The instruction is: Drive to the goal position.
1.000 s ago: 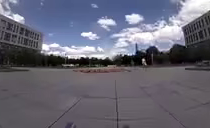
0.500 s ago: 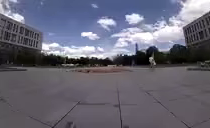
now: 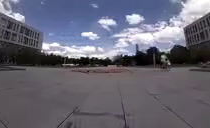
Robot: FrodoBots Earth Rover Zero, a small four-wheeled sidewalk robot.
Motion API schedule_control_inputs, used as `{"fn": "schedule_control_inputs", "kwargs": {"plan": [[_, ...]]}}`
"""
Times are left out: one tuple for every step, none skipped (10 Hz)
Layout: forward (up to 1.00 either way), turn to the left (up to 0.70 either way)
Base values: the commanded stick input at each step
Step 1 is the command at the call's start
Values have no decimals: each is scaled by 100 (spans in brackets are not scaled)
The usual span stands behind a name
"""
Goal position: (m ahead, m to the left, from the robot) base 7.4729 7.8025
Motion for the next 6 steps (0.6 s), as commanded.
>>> {"fn": "schedule_control_inputs", "kwargs": {"plan": [[70,0],[70,0],[70,0],[70,0],[70,0],[70,0]]}}
